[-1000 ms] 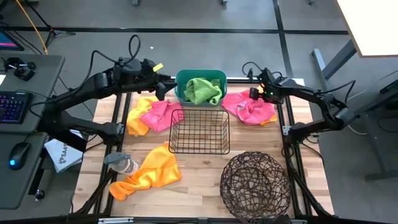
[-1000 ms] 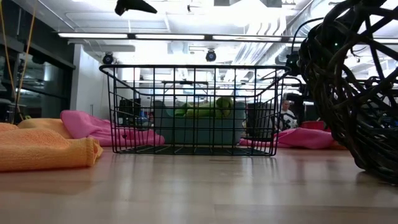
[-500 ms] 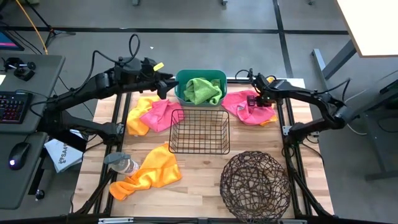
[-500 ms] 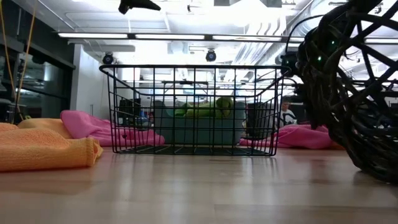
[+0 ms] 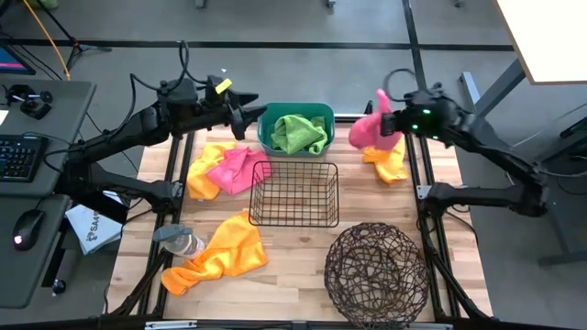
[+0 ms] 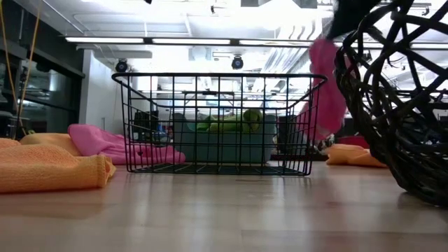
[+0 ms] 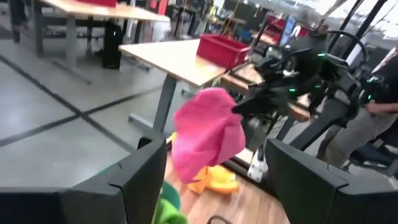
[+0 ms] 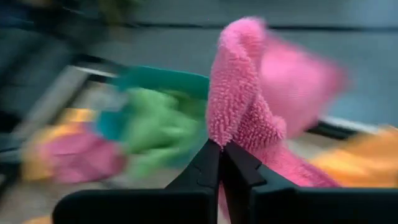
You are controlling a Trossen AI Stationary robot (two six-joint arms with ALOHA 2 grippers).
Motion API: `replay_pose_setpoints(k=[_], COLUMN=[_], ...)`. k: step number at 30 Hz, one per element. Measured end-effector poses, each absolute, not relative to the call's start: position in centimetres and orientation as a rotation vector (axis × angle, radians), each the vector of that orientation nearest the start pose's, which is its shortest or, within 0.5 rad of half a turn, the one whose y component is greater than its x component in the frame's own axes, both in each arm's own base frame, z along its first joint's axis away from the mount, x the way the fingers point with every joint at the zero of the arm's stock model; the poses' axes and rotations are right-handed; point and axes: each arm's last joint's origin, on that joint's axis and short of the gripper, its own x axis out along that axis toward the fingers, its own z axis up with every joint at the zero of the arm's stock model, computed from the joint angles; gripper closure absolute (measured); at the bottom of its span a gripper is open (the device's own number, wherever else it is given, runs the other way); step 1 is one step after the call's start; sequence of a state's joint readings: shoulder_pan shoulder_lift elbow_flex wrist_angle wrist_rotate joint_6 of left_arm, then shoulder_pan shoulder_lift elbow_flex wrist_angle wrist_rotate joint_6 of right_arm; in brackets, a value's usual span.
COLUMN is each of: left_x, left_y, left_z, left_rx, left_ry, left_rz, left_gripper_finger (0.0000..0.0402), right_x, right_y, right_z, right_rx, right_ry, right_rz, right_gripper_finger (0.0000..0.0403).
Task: Sort microfiber towel by color & place in baskets
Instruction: Put the right pink microfiber cloth into the wire basket
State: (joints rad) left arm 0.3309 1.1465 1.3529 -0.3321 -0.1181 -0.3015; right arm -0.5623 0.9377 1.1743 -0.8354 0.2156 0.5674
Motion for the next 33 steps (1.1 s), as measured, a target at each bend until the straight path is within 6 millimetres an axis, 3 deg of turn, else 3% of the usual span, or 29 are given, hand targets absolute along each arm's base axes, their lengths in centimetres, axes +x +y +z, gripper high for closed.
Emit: replay_pose_setpoints(k=[6, 13, 15, 20, 23, 29, 33], left_x=[22.0, 21.8, 21.8, 21.7, 21.7, 21.8, 21.8], left_y=[8.2, 8.8, 8.8, 8.9, 8.9, 8.8, 8.8], left_z=[44.5, 44.5, 44.5, 44.5, 44.5, 44.5, 44.5], left_rx=[-0.295, -0.297, -0.297, -0.298, -0.298, -0.299, -0.277], left_ry=[0.017, 0.007, 0.006, 0.007, 0.013, 0.017, 0.023], left_rz=[0.470, 0.497, 0.500, 0.502, 0.501, 0.480, 0.479], left_gripper_finger=[0.0142, 0.0142, 0.0142, 0.0142, 0.0142, 0.0142, 0.0142], right_x=[15.6, 23.1, 25.0, 28.8, 30.1, 30.6, 30.5], right_y=[-5.8, -1.6, -0.8, -1.0, -1.6, -2.3, -1.9], right_z=[40.9, 41.7, 41.3, 38.1, 36.4, 34.7, 34.9], right_rx=[0.609, 0.531, 0.515, 0.525, 0.518, 0.459, 0.449], right_ry=[0.192, 0.065, 0.047, 0.154, 0.220, 0.289, 0.297], right_rz=[-0.489, -0.034, 0.028, -0.031, -0.121, -0.316, -0.263], right_gripper_finger=[0.0402, 0.0402, 0.0402, 0.0402, 0.0403, 0.0403, 0.0403])
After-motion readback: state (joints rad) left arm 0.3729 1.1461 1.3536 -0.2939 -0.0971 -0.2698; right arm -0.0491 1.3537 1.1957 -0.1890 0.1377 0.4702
